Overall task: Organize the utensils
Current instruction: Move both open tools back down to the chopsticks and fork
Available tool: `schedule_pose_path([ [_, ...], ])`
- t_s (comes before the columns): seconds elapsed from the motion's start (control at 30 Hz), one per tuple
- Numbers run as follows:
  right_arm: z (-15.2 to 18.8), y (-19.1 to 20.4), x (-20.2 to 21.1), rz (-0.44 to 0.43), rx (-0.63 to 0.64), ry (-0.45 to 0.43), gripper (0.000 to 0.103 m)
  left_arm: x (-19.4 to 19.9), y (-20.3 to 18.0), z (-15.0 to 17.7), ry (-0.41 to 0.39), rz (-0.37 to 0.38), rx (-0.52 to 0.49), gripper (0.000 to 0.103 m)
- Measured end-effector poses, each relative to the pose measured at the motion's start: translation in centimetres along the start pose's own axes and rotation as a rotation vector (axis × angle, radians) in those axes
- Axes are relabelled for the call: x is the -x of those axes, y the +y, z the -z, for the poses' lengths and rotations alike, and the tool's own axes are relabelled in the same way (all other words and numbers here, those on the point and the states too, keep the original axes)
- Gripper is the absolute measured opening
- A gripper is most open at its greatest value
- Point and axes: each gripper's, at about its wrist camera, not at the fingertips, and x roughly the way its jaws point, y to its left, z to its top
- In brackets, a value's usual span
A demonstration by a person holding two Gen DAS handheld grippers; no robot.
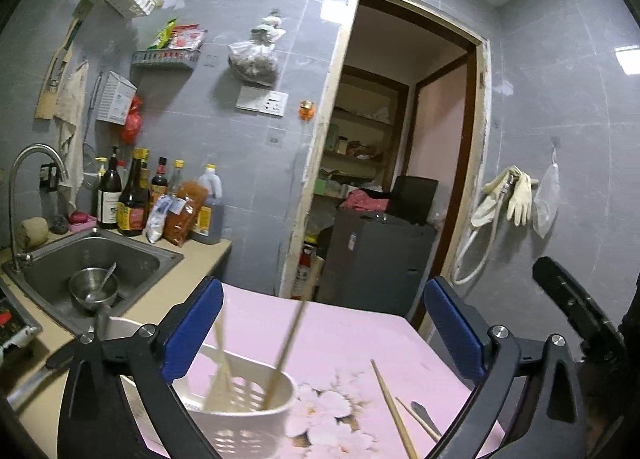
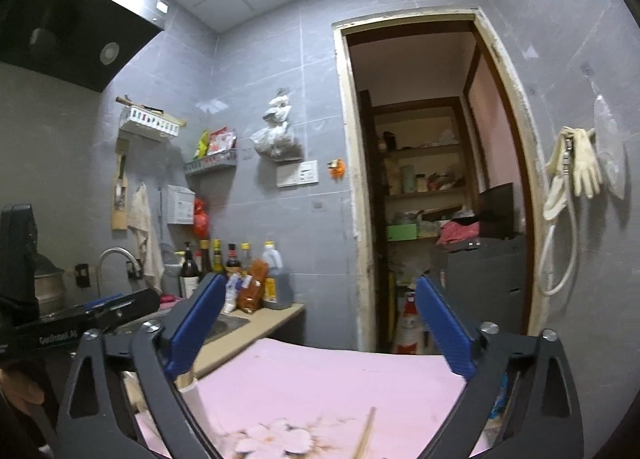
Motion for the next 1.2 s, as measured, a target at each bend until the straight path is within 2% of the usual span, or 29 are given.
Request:
schedule_pose_path([
  [0.33,1.8,-3.5,1.8,0.091,0.053,0.031,0.103,-2.2,-3.9,2.8,0.088,0.025,-0.075,0.1],
  [0.53,3.8,-5.6,1.7,0.122,0.052,0.12,0.103,-4.2,-5.9,5.0,0.164,0.05,-0.11,0.1],
  [0.7,5.6,-7.1,1.3,0.124,0.045,0.226,0.103,-6.5,-7.0,7.1,0.262,0.049,-0.14,0.1],
  [1.0,8.7,-8.3,-0.1,0.092,0.029,0.427,0.082,-9.3,-7.7,10.6,0.43,0.042,-0.168,0.1],
  [1.2,10.6,-8.5,-1.4,0.077,0.013,0.567,0.059,-11.3,-7.6,12.1,0.553,0.078,-0.166,0.1],
])
